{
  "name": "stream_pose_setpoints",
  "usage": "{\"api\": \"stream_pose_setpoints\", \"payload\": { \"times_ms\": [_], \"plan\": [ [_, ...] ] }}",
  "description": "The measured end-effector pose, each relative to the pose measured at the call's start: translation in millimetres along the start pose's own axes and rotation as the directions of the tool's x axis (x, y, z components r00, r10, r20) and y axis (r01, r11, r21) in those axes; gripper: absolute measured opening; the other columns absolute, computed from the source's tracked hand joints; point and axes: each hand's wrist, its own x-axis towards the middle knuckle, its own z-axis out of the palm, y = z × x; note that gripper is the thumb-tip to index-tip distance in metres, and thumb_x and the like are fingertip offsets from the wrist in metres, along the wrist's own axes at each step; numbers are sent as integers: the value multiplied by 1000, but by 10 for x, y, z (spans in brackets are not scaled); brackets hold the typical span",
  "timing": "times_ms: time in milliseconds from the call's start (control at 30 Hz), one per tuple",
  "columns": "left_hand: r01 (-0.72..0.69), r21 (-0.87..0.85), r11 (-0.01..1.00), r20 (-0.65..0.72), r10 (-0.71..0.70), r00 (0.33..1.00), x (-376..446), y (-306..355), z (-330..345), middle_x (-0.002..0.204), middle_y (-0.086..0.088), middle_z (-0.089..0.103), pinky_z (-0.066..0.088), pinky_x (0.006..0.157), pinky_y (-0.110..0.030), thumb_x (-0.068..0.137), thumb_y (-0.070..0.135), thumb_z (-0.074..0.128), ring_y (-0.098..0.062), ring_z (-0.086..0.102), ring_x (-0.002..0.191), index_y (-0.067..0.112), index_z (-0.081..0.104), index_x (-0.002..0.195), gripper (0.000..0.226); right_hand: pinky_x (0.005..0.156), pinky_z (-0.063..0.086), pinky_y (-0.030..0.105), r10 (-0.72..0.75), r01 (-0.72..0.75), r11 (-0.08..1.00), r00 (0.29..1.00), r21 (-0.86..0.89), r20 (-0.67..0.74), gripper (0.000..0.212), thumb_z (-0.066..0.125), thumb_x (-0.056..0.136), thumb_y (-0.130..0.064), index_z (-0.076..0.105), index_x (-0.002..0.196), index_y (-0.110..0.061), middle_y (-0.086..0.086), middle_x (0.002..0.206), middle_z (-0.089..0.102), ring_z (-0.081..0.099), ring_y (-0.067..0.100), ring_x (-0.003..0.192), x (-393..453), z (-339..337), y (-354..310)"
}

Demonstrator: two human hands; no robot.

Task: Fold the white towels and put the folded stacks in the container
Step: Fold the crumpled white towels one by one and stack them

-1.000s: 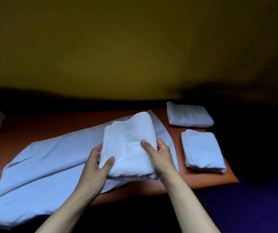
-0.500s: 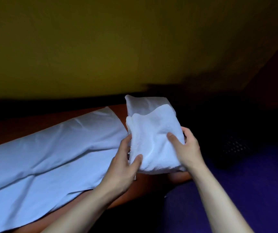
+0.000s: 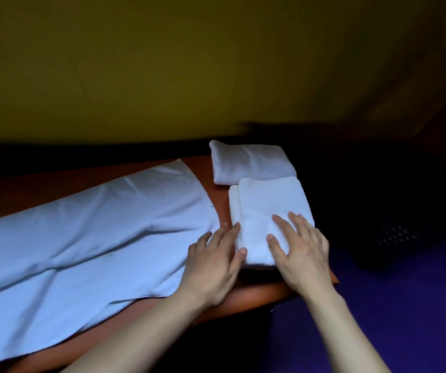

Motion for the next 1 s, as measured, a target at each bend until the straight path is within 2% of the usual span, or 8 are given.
{"api": "stream_pose_setpoints", "payload": {
  "times_ms": [67, 200, 267, 367, 533, 700, 833, 1000],
  "plan": [
    [28, 27, 999, -42, -27, 999, -187, -198, -54, 165, 6, 20, 23, 118, -41, 89, 65, 6, -24, 25, 148, 40, 19, 156, 72, 119, 17, 45, 5, -5, 1000, 1000, -13, 1, 61, 31, 89, -59, 50, 143, -37, -1, 157, 39, 27, 17, 148, 17, -28, -16],
    [168, 123, 978, -250, -133, 959, -766, -978, -235, 150, -10, 48, 42, 104, -48, 97, 57, 26, -35, 50, 132, 26, 47, 146, 62, 115, 29, 51, -5, 10, 1000, 984, 23, -178, 56, 42, 88, -42, 61, 135, -19, 12, 146, 52, 44, 30, 137, -39, -82, -280],
    [288, 159, 945, -299, -232, 926, -1062, -1444, -399, 146, -15, 51, 44, 100, -51, 97, 52, 30, -39, 52, 129, 21, 51, 143, 60, 110, 34, 50, -56, 80, 993, 961, 81, -271, 50, 50, 86, -33, 62, 131, -15, 14, 142, 54, 49, 34, 131, -98, -50, -555],
    [459, 162, 873, -357, -382, 852, -1434, -2054, -658, 147, -18, 49, 42, 100, -57, 94, 48, 31, -44, 49, 130, 17, 52, 144, 62, 106, 39, 49, -206, 253, 959, 931, 126, -302, 47, 58, 84, -26, 64, 129, -14, 14, 138, 56, 53, 36, 124, -230, 123, -1122],
    [664, 88, 743, -407, -582, 705, -1835, -2704, -977, 151, -18, 43, 34, 107, -57, 92, 54, 24, -44, 40, 136, 21, 46, 147, 68, 103, 41, 45, -377, 389, 901, 921, 194, -97, 50, 51, 84, -33, 63, 131, -17, 10, 138, 57, 56, 34, 119, -449, 548, -1985],
    [772, 18, 635, -439, -689, 577, -2067, -3169, -1192, 158, -16, 35, 23, 115, -56, 102, 42, 41, -43, 31, 142, 23, 39, 152, 54, 102, 40, 44, -463, 455, 864, 886, 215, -15, 53, 43, 89, -43, 62, 132, -18, 9, 134, 60, 57, 32, 121, -543, 846, -2444],
    [792, -12, 611, -341, -747, 571, -2114, -3567, -1361, 166, -6, 17, 12, 121, -51, 102, 53, 34, -38, 16, 150, 35, 23, 157, 60, 112, 34, 49, -457, 439, 885, 883, 157, 105, 65, 34, 90, -57, 52, 143, -25, 7, 148, 51, 46, 28, 138, -550, 1019, -2605],
    [774, 115, 623, -292, -724, 626, -1937, -4072, -1467, 169, 1, -2, 3, 122, -51, 95, 71, 30, -34, 1, 154, 42, 3, 158, 75, 123, 1, 48, -460, 455, 887, 855, 79, 239, 77, 24, 90, -68, 15, 159, -36, -2, 168, 11, 6, 18, 155, -632, 1163, -2654]
  ]
}}
